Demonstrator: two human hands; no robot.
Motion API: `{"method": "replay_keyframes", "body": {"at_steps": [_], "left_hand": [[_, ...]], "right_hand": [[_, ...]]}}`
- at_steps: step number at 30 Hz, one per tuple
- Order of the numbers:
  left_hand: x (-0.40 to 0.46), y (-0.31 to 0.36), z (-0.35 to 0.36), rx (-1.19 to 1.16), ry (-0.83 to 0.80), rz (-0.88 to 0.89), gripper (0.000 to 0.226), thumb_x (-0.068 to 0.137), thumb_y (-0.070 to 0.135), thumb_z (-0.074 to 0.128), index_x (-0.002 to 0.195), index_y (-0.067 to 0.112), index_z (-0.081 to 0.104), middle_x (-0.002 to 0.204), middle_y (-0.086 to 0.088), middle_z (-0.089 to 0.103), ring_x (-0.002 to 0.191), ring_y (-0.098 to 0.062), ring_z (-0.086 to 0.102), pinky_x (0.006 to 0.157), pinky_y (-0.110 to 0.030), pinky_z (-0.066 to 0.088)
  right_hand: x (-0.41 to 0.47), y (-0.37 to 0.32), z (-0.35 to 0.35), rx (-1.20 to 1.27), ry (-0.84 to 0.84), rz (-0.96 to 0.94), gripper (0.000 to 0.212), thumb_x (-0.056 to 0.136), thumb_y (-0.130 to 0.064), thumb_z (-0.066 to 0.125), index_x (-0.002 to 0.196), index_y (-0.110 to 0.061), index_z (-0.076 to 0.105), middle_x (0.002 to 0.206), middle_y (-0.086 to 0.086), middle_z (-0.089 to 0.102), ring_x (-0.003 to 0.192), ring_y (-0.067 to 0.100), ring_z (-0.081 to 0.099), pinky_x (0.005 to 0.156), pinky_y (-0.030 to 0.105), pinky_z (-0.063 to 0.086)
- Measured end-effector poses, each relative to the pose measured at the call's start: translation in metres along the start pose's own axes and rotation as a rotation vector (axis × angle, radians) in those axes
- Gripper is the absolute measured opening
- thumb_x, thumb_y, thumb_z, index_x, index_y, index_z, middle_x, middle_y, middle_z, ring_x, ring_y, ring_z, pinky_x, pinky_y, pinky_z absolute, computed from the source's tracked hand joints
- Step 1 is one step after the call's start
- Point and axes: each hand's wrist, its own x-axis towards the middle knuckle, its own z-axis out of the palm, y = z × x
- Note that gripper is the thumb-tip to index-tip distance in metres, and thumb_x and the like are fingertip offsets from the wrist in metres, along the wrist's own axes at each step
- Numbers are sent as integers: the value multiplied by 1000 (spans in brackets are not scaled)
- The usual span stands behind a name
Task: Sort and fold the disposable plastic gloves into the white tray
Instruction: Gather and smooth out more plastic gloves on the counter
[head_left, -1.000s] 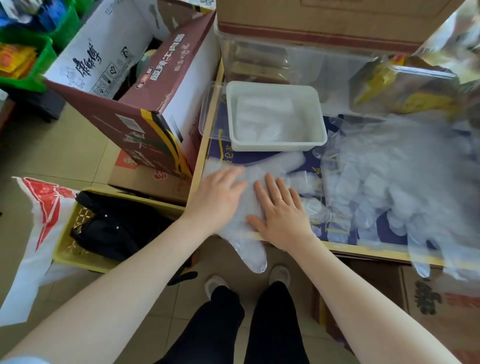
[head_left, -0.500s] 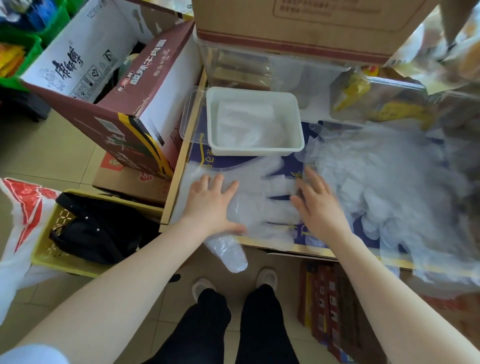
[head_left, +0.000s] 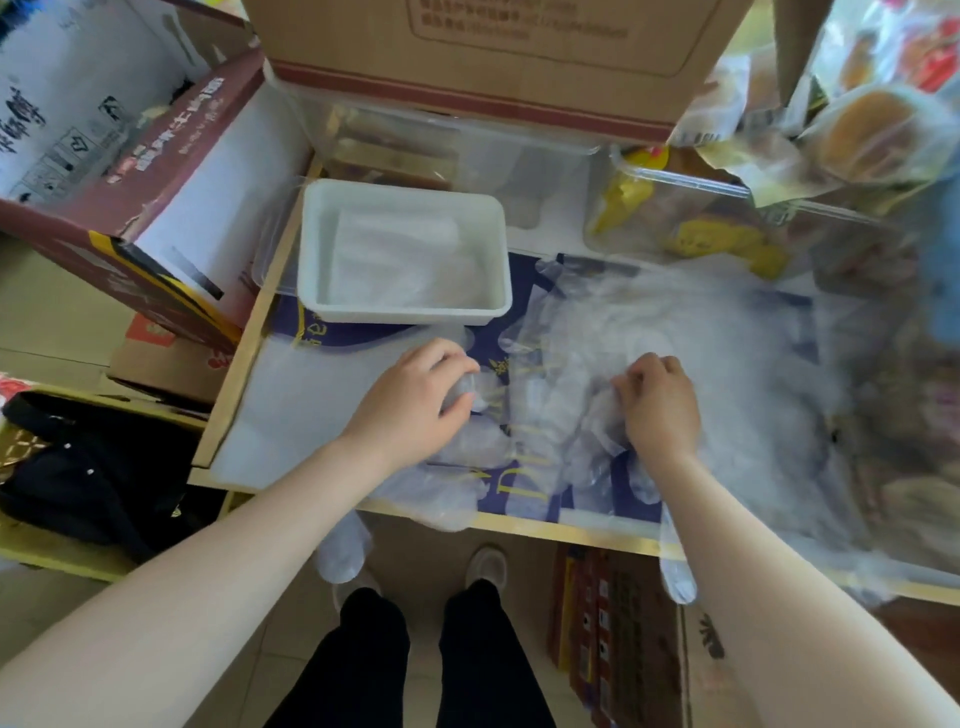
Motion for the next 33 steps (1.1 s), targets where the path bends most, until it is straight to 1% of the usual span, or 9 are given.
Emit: {"method": "replay_keyframes", "body": {"at_steps": [6, 10, 12, 16, 19, 24, 28, 30, 33], "left_hand": [[51, 63, 18, -627, -99, -369, 23, 94, 27, 52, 112, 15, 58, 114, -1, 59, 102, -9, 55, 87, -15, 40], [78, 93, 23, -1127, -188, -557, 31, 86, 43, 56, 109, 22, 54, 112, 2, 57, 110, -14, 56, 95, -30, 47], [85, 96, 27, -1138, -205, -585, 57, 75, 46, 69, 119, 13, 55, 109, 0, 59, 102, -14, 58, 84, -28, 51], [86, 94, 34, -1102, -92, -626, 14, 90, 14, 60, 103, 12, 59, 100, -6, 66, 87, -17, 66, 79, -28, 52], [83, 86, 32, -1040, 37, -593, 17, 91, 1, 53, 86, 15, 60, 75, 3, 69, 66, -8, 67, 65, -21, 51], [72, 70, 10, -1162, 126, -537, 21, 92, -3, 48, 85, 15, 56, 61, 8, 65, 58, -7, 65, 59, -18, 52], [56, 59, -12, -1244, 35, -448, 22, 93, 0, 47, 81, 16, 56, 60, 5, 64, 61, -8, 66, 58, -16, 48], [48, 55, -24, -1311, -13, -404, 23, 88, 7, 53, 72, 21, 62, 62, 3, 64, 63, -8, 65, 63, -17, 50], [33, 53, -35, -1330, 8, -413, 17, 85, 13, 58, 72, 22, 63, 63, 2, 64, 62, -8, 64, 62, -17, 50]], "right_hand": [[-8, -1, -27, 253, 244, -289, 18, 91, -17, 57, 84, -6, 70, 86, 11, 58, 72, 31, 57, 58, 34, 43], [-25, -12, -44, 187, 347, -631, 19, 87, -16, 59, 74, -6, 68, 72, 9, 54, 59, 26, 50, 49, 30, 40], [-31, -14, -43, 83, 362, -773, 9, 81, -11, 66, 74, -7, 66, 71, 9, 55, 59, 24, 46, 51, 31, 37], [-38, -10, -29, -21, 317, -977, 20, 87, -10, 52, 77, -13, 68, 72, 5, 58, 60, 21, 48, 52, 31, 38], [-44, -5, -21, 3, 111, -1077, 33, 95, -23, 41, 80, -16, 70, 78, 3, 60, 65, 23, 55, 55, 32, 45], [-20, -6, -34, 497, -52, -532, 42, 92, -43, 49, 121, -15, 57, 128, -1, 46, 120, 12, 41, 98, 17, 32], [19, -21, -46, 1008, -442, 16, 69, 89, -34, 60, 146, -20, 24, 149, -5, 31, 135, 5, 31, 99, 15, 31], [31, -34, -44, 1116, -619, 44, 63, 84, -40, 64, 138, -16, 42, 132, -2, 54, 119, 8, 51, 92, 19, 42], [32, -59, -38, 1126, -686, -71, 9, 90, -18, 59, 87, -14, 66, 77, -8, 67, 75, 6, 59, 78, 21, 43]]}}
